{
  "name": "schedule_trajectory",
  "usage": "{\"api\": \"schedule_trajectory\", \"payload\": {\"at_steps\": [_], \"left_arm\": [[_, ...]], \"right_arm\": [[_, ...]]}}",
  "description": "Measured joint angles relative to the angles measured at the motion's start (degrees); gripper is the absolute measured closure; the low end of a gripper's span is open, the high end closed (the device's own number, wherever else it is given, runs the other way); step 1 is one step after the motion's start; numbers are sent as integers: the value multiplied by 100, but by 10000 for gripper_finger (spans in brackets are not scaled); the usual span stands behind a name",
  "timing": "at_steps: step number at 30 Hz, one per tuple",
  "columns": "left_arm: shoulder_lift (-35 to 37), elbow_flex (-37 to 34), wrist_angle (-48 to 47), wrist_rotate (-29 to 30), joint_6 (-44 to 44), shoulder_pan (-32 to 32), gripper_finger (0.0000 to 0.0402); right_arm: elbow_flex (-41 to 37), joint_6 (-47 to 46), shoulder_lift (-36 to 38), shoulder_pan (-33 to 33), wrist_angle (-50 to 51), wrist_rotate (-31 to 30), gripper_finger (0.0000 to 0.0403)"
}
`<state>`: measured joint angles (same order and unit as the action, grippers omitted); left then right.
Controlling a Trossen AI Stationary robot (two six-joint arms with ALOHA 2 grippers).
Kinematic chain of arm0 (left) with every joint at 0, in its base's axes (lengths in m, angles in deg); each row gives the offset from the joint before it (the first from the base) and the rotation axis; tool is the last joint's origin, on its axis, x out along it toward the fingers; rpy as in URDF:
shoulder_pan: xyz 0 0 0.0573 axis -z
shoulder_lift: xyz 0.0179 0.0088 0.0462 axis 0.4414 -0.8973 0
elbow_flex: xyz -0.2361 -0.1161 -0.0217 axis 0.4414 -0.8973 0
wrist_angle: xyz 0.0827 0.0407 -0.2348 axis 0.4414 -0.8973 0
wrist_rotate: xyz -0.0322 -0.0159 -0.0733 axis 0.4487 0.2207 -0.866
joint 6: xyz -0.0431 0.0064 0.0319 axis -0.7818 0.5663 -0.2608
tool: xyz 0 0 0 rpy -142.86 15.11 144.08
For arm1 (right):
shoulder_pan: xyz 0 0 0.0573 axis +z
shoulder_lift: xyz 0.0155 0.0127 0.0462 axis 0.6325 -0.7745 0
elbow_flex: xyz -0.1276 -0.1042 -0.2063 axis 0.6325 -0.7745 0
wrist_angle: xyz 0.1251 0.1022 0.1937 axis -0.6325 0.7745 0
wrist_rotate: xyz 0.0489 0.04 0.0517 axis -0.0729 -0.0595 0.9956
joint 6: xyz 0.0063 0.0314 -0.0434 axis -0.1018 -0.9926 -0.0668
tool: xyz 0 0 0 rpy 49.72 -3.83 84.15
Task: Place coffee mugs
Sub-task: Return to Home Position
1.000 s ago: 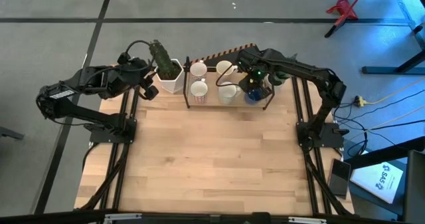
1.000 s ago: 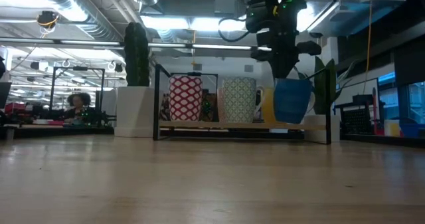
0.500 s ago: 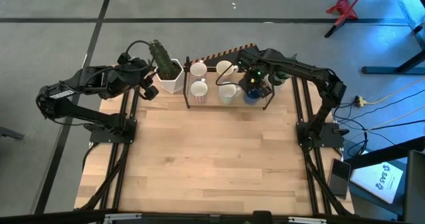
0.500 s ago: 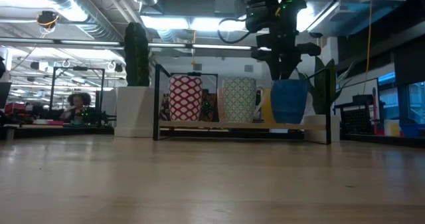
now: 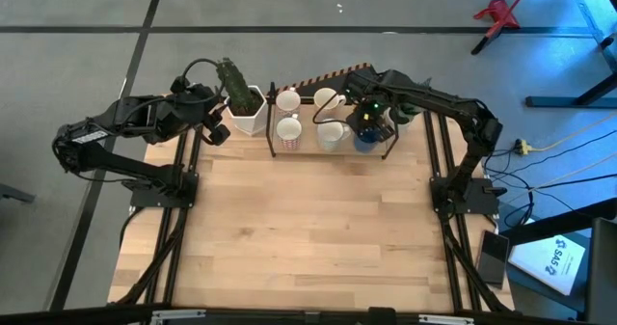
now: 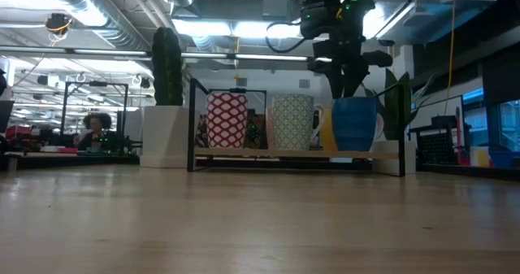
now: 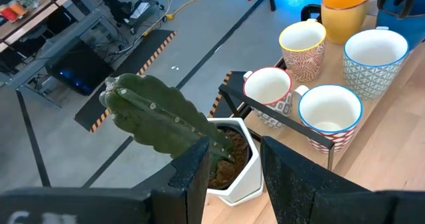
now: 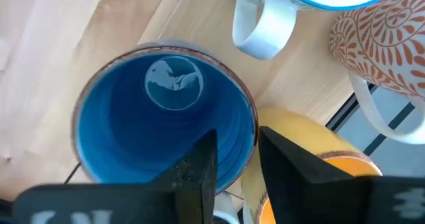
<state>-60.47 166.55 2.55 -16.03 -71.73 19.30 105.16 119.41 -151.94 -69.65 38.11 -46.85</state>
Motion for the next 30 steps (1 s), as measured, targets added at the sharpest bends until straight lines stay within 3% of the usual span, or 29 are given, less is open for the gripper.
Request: {"api": "schedule_trajectory", "payload": {"at_steps": [5,10,15,19,21,23,27,30], "left_arm": [[0,0,65,-2,14,0,272],[0,0,555,0,405,15,272],[0,0,732,31,806,15,272],[0,-1,819,36,752,16,272],[2,0,1137,-178,718,15,272],[51,-58,1510,-811,769,15,272],[689,-753,2738,-2045,1003,17,272],[1351,-1575,3166,-2253,709,17,272]], "right_arm": [[416,-117,-5,0,292,9,306],[1338,-306,-6,0,645,58,306],[2246,-443,373,-37,719,844,306],[2228,-689,1194,-250,667,1288,306],[1907,-898,1741,-449,642,1512,306],[1302,-1189,2437,-644,306,1802,306],[-821,-1958,4157,-786,-1344,2308,306],[-2500,-2749,5393,-736,-2634,2338,306]]}}
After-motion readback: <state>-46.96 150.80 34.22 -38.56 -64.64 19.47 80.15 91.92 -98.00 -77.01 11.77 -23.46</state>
